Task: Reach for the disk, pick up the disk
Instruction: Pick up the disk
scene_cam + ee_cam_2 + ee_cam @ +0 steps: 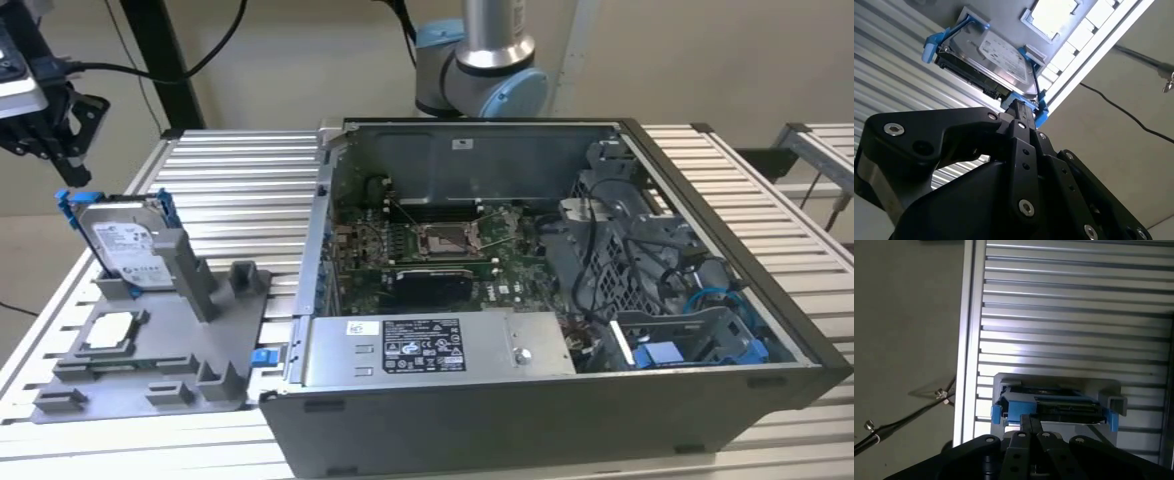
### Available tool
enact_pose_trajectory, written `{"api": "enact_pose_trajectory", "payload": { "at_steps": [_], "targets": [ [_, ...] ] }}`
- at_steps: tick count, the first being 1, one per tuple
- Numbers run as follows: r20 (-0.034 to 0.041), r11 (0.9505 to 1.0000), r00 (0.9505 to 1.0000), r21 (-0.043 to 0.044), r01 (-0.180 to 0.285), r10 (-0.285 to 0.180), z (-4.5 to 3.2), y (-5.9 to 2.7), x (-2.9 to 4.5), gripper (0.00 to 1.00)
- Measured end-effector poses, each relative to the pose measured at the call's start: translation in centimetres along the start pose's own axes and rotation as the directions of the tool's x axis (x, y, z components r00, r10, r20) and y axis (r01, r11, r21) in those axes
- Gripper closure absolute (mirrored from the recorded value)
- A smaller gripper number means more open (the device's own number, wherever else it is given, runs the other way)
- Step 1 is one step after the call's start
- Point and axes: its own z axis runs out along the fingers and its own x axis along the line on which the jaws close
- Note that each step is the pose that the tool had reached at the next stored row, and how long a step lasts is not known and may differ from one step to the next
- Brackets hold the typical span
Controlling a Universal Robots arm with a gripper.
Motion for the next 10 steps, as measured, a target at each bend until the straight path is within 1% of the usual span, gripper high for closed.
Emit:
{"api": "enact_pose_trajectory", "payload": {
  "at_steps": [5, 8, 10],
  "targets": [
    [-0.0011, 0.9996, 0.9996, 0.0003, 0.028, -0.028, 0.0, 0.0, 0.0, 1.0],
    [-0.0026, 0.9976, 0.9976, 0.0006, 0.069, -0.069, 0.0, 0.0, 0.0, 1.0],
    [-0.0042, 0.9943, 0.9943, 0.0008, 0.107, -0.107, 0.0, 0.0, 0.0, 1.0]
  ]
}}
